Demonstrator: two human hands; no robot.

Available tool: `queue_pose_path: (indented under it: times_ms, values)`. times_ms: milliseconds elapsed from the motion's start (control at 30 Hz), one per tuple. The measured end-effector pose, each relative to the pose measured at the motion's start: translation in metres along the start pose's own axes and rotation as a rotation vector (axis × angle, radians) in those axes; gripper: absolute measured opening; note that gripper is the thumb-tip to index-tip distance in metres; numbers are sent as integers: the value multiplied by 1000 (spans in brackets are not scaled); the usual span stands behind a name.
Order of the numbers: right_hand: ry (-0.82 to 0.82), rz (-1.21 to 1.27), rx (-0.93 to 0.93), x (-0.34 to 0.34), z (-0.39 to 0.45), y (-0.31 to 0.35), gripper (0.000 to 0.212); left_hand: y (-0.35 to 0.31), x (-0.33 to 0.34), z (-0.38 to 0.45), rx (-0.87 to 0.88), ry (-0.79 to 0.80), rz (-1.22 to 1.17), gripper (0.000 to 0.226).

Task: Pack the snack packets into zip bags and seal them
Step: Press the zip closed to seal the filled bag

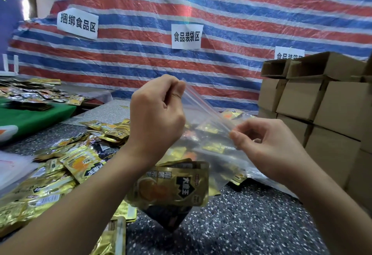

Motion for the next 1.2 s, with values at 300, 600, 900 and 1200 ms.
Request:
queue_pose_path:
  times_ms: [300,600,900,1200]
  values:
    - [21,-31,-37,-7,-22,-21,24,9,4,4,-44,33,-22,27]
    - [14,366,-4,-15,-12,-19,17,27,19,5,-146,127,-78,29]
    - [-111,290,-34,-25,-11,-22,16,35,25,-1,-186,143,-84,30]
    - [-57,318,-47,-27,-7,-12,14,39,23,1,-200,149,-104,30]
Point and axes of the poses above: each hand's wrist, its own z-axis towards the middle knuckle, its own x-axis out of the palm, y = z × x, the point moved 10 cm from there along z, towards the middle knuckle, and after that the axes turned 6 degrees about z, right-handed, at the moved point
